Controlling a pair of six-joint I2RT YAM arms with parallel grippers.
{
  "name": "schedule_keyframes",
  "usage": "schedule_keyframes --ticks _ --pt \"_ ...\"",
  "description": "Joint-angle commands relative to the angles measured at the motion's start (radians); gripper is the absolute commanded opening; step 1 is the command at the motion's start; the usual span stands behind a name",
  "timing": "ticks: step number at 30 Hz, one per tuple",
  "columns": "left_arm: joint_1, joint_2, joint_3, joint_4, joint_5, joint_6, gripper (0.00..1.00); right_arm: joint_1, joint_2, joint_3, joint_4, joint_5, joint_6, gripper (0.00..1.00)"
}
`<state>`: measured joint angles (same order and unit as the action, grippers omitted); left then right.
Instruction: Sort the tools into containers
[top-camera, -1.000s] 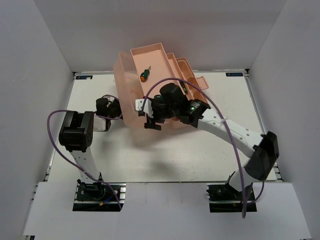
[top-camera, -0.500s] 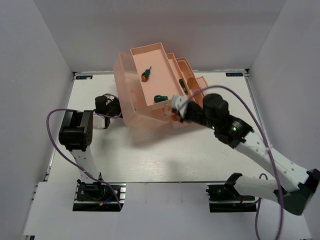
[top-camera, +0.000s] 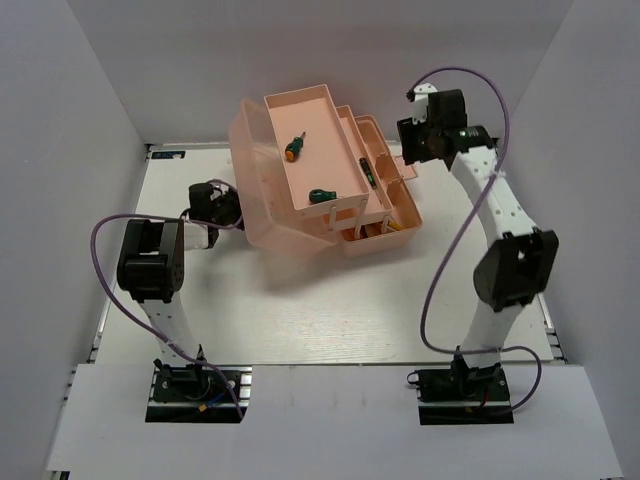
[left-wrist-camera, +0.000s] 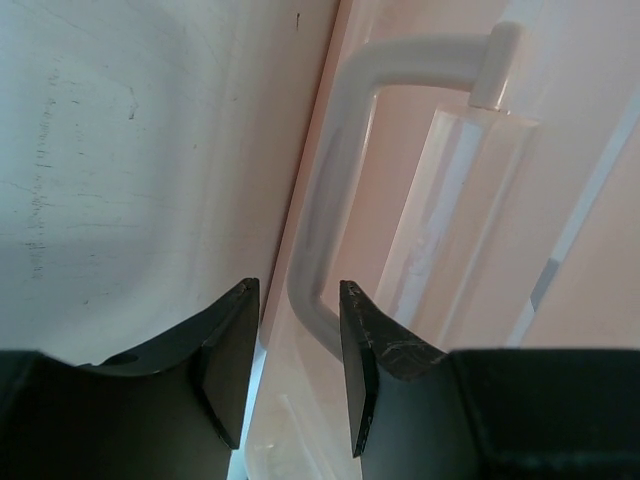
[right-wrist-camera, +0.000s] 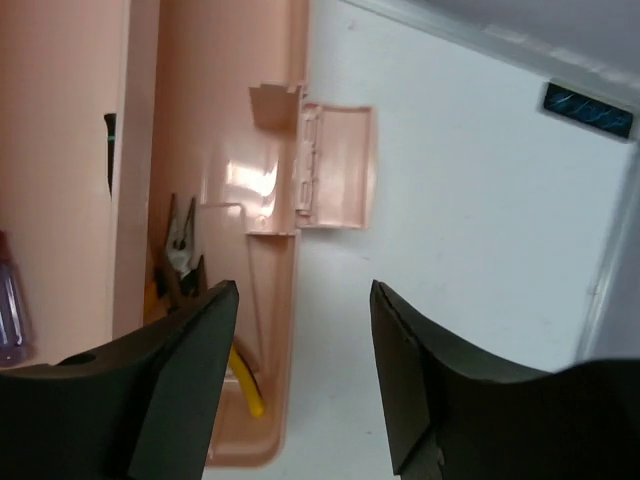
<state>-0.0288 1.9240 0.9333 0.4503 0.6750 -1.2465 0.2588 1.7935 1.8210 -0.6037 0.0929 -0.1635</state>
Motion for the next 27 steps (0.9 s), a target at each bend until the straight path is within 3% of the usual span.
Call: schedule_keyframes --ticks 1,6,13,15,16,17,27 --pt "0.000 -0.077 0.059 -0.011 0.041 0.042 0.48 -0.058 0.156 0.153 -0.286 -0.250 0.085 0.62" --pt "0.009 -0.086 0.110 -0.085 0.052 0.091 0.48 -0.078 0.205 0.087 -0.280 -0.354 0.022 0.62" --pt "0.009 -0.086 0.220 -0.183 0.061 0.159 0.48 -0.086 0.239 -0.018 -0.258 -0.384 -0.024 0.58" --pt "0.000 -0.086 0.246 -0.199 0.070 0.159 0.48 -0.084 0.259 -0.031 -0.254 -0.409 -0.041 0.44" --pt "-0.012 -0.086 0.284 -0.226 0.070 0.171 0.48 -0.085 0.260 -0.051 -0.249 -0.415 -0.044 0.32" --pt "-0.013 -0.086 0.304 -0.226 0.080 0.182 0.48 -0.087 0.265 -0.057 -0.249 -0.436 -0.042 0.00" --pt "-0.131 -0.073 0.544 -0.259 0.136 0.130 0.48 -0.082 0.239 -0.068 -0.232 -0.525 -0.016 0.00"
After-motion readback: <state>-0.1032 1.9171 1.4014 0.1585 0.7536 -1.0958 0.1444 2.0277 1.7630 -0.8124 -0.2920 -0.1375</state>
